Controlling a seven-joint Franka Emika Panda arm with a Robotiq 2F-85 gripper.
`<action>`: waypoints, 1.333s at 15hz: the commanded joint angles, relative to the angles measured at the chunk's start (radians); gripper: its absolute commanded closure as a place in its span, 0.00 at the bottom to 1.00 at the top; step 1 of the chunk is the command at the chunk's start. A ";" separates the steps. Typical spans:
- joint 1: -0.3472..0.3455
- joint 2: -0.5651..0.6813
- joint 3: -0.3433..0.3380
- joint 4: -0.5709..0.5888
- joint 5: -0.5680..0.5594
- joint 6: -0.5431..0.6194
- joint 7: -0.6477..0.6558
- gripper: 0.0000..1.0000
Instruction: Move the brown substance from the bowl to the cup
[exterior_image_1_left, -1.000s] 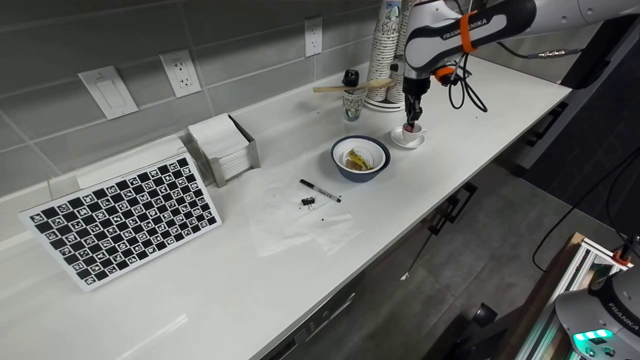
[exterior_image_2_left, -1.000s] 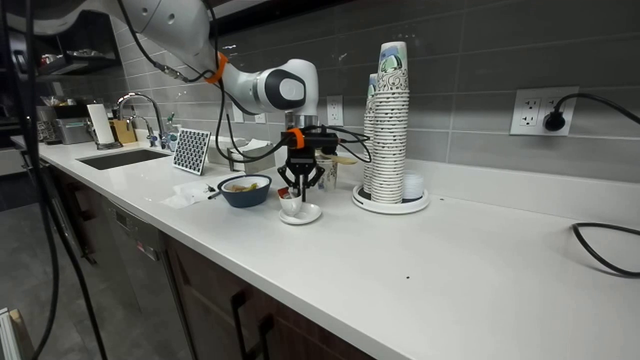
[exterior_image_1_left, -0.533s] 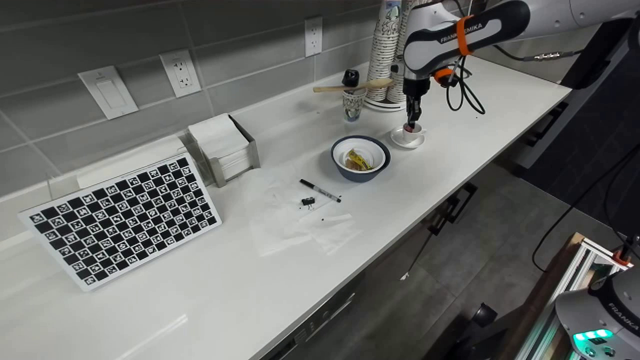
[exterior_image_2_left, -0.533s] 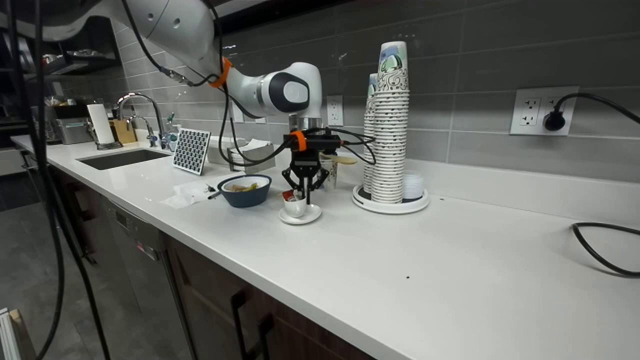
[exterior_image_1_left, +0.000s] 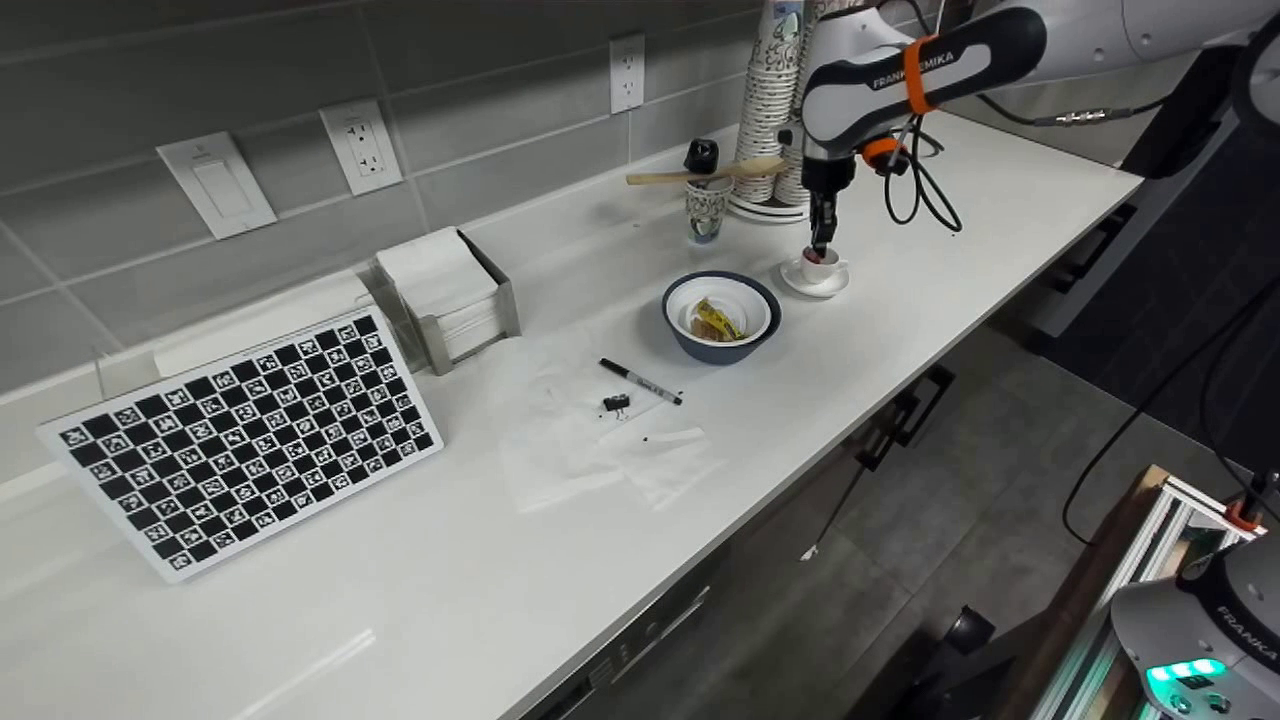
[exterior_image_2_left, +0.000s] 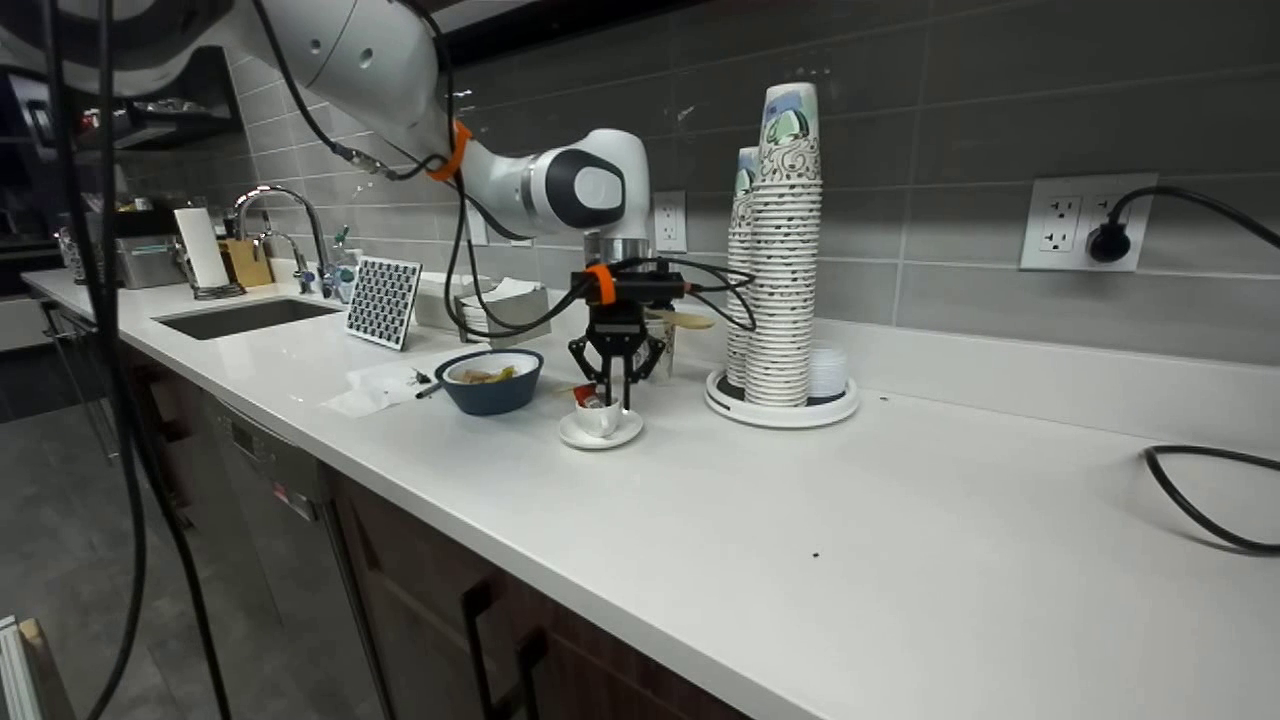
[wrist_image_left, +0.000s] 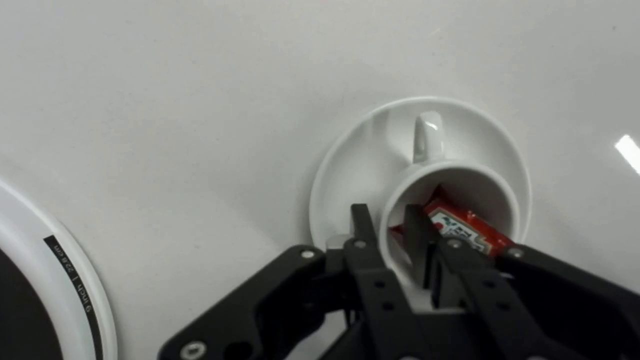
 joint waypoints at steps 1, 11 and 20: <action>0.014 0.022 -0.010 0.062 -0.024 -0.067 0.028 0.46; 0.046 -0.346 -0.026 -0.253 -0.036 -0.237 0.264 0.00; 0.064 -0.797 -0.036 -0.722 0.139 -0.220 0.654 0.00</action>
